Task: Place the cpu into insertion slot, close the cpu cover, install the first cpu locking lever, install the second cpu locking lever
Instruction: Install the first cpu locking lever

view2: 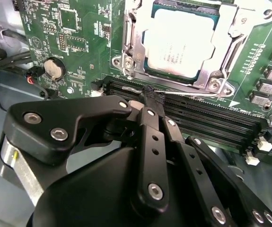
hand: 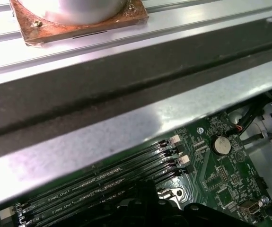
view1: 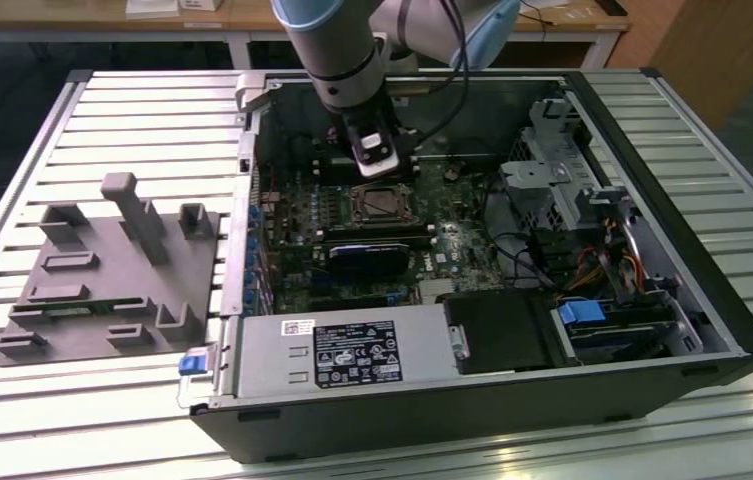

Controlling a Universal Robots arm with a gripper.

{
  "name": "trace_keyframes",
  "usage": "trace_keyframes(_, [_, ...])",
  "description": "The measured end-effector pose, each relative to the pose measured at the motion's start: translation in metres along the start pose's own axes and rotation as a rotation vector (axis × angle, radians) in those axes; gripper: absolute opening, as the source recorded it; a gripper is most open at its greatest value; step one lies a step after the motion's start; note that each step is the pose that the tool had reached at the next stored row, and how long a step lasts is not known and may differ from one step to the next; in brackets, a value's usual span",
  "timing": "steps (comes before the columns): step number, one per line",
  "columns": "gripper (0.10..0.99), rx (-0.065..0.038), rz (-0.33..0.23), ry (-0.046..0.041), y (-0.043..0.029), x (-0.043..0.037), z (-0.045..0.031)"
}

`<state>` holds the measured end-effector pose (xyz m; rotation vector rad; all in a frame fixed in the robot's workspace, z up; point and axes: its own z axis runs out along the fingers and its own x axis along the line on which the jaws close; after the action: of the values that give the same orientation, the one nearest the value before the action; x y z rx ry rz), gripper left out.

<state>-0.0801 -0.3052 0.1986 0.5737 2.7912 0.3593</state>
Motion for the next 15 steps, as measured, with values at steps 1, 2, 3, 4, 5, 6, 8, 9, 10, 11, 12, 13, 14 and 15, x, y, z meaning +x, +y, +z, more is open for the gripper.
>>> trace_keyframes(1, [0.106,0.001,0.002,-0.0007,-0.0001,0.0001,0.0004])
trace_keyframes(2, [0.106,0.001,0.005,-0.0015,0.0,0.0003,0.0009])
trace_keyframes(3, [0.106,0.002,0.007,-0.002,0.0002,0.0006,0.0012])
trace_keyframes(4, [0.106,0.002,0.008,-0.0026,0.0005,0.0008,0.0016])
trace_keyframes(5, [0.106,0.002,0.01,-0.0032,0.0008,0.001,0.0019])
trace_keyframes(6, [0.106,0.003,0.012,-0.0037,0.0011,0.0012,0.0022])
trace_keyframes(8, [0.106,0.003,0.015,-0.0048,0.0013,0.0015,0.0028])
trace_keyframes(9, [0.106,0.004,0.017,-0.0053,0.0013,0.0015,0.003])
trace_keyframes(10, [0.106,0.005,0.018,-0.006,0.0013,0.0016,0.0032])
trace_keyframes(11, [0.106,0.005,0.02,-0.0067,0.0012,0.0017,0.0035])
trace_keyframes(12, [0.106,0.006,0.022,-0.0073,0.0011,0.0018,0.0039])
trace_keyframes(13, [0.106,0.007,0.023,-0.008,0.001,0.0018,0.0042])
trace_keyframes(14, [0.106,0.008,0.024,-0.0087,0.0009,0.0019,0.0046])
trace_keyframes(15, [0.106,0.009,0.026,-0.0093,0.0007,0.002,0.005])
